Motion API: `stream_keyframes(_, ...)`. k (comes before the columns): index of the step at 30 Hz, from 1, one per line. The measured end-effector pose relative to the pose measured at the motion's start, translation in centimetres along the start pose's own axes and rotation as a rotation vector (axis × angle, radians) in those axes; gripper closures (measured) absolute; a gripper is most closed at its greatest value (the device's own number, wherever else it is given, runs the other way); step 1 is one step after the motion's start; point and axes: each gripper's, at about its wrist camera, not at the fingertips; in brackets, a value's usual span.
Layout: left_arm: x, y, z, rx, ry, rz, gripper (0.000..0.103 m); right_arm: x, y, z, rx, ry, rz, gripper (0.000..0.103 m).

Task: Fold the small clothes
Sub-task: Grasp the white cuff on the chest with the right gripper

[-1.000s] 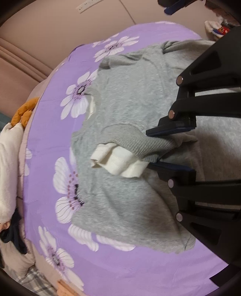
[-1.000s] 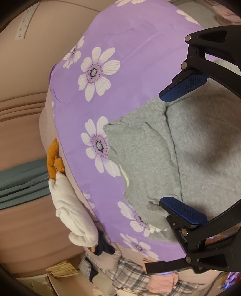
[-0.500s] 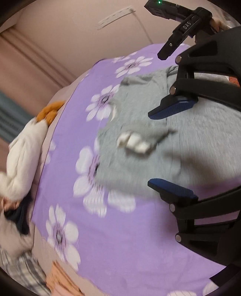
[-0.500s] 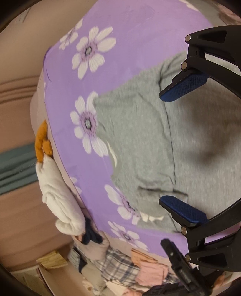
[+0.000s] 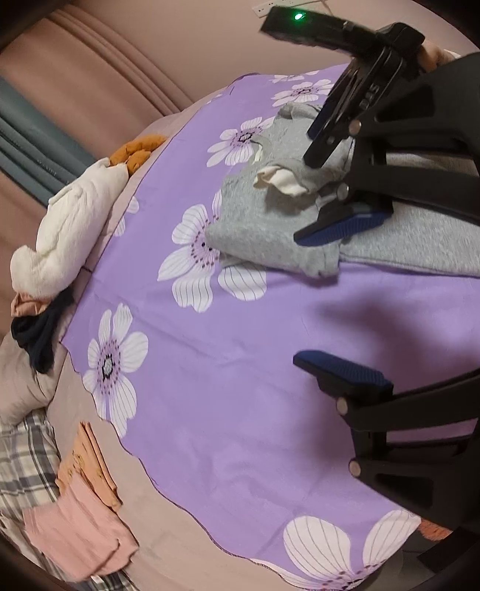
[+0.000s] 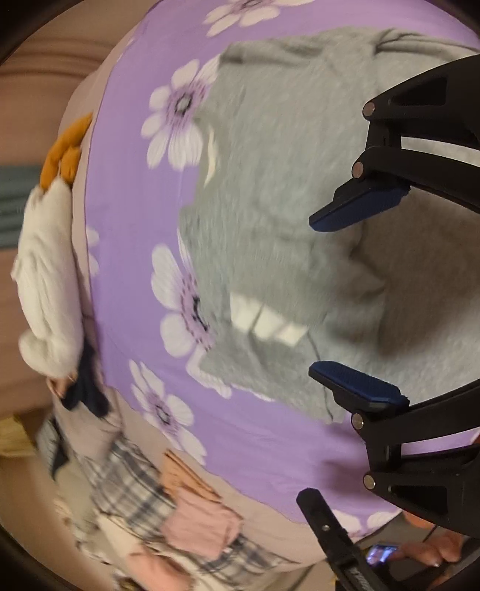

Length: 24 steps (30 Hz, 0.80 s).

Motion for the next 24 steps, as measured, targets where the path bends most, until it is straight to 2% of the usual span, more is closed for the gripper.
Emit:
stream_keyframes(7, 0.4, 0.3, -0.8, -0.017, -0.031, -0.016, 0.049, 0.5, 3.9, -1.8, 0.105, -0.096, -0.066, 0.031)
stream_keyframes(8, 0.5, 0.4, -0.8, -0.017, -0.029, -0.021, 0.049, 0.5, 4.2, -1.7, 0.125, -0.106, -0.069, 0.036)
stream_keyframes(9, 0.5, 0.5, -0.7, -0.016, -0.028, -0.024, 0.049, 0.5, 4.3, -1.7, 0.142, -0.114, -0.062, 0.052)
stream_keyframes(11, 0.6, 0.7, -0.5, -0.017, -0.023, -0.031, 0.049, 0.2, 4.0, -1.2, 0.144, -0.113, -0.045, 0.058)
stream_keyframes(12, 0.6, 0.8, -0.3, -0.014, -0.019, -0.032, 0.049, 0.0, 3.3, -0.5, 0.112, -0.079, -0.032, 0.068)
stream_keyframes(13, 0.6, 0.9, -0.2, -0.011, -0.015, -0.033, 0.049, -0.3, 2.9, 0.1, 0.089, -0.055, -0.022, 0.085)
stream_keyframes(18, 0.8, 1.8, 0.9, 0.007, 0.013, -0.051, 0.049, -1.3, -1.5, 3.2, 0.039, 0.052, 0.102, 0.088)
stream_keyframes(24, 1.4, 3.4, 2.2, 0.038, 0.038, -0.093, 0.050, 0.0, -2.7, 7.6, -0.009, 0.185, 0.120, 0.088)
Point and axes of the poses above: each gripper's, at about its wrist camera, not at the fingertips, and y roughly the way its jaws point, z to its right, x to its underside, and after that the axes turned 10 degrees about z, right-handed
